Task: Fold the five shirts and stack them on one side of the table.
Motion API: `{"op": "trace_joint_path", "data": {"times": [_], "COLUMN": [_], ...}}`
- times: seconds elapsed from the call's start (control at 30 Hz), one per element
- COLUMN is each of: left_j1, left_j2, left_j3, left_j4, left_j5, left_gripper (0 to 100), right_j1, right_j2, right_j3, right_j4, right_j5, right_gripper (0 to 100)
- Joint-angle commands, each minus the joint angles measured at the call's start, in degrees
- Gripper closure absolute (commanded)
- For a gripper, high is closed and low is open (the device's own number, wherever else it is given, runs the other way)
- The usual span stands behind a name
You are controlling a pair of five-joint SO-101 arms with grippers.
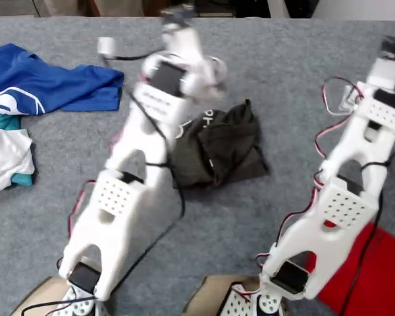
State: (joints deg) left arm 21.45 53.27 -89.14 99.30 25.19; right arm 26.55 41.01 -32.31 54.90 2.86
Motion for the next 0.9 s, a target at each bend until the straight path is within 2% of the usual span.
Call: {"op": "trace_joint_path", "data": {"times": [0.0,0.1,0.27,0.37,0.5,0.57,0.7,0.77,0.87], "left_j1": [-6.07,-9.14,-15.21,-17.85,-18.02,-17.76,-19.25,-19.87,-20.66], "left_j2": [1.10,1.27,-4.88,-12.97,-24.75,-29.14,-33.19,-34.24,-35.82], "left_j3": [2.64,10.29,25.85,37.45,54.24,64.09,85.54,93.98,97.76], "left_j4": [1.58,1.67,1.67,1.67,0.18,-5.98,-28.13,-36.48,-42.64], "left_j5": [-0.70,-0.79,-6.59,-9.49,-12.92,-12.92,-12.66,-12.75,-12.92], "left_gripper": [97,98,98,98,98,98,98,98,98], "right_j1": [-5.93,-11.30,-21.23,-26.77,-34.95,-38.55,-42.68,-44.09,-46.02], "right_j2": [-2.24,-2.51,-2.24,-3.47,-6.73,-8.66,-11.38,-11.12,-9.19], "right_j3": [-8.84,-15.69,-33.19,-33.54,-23.96,-18.42,-13.93,-13.93,-14.02], "right_j4": [13.80,26.02,46.51,47.56,47.56,47.47,47.21,47.12,46.68], "right_j5": [3.52,7.74,12.75,13.27,13.19,13.10,12.13,11.08,10.99], "right_gripper": [99.3,99.3,99.3,99.3,99.3,99.3,99.3,99.3,99.3]}}
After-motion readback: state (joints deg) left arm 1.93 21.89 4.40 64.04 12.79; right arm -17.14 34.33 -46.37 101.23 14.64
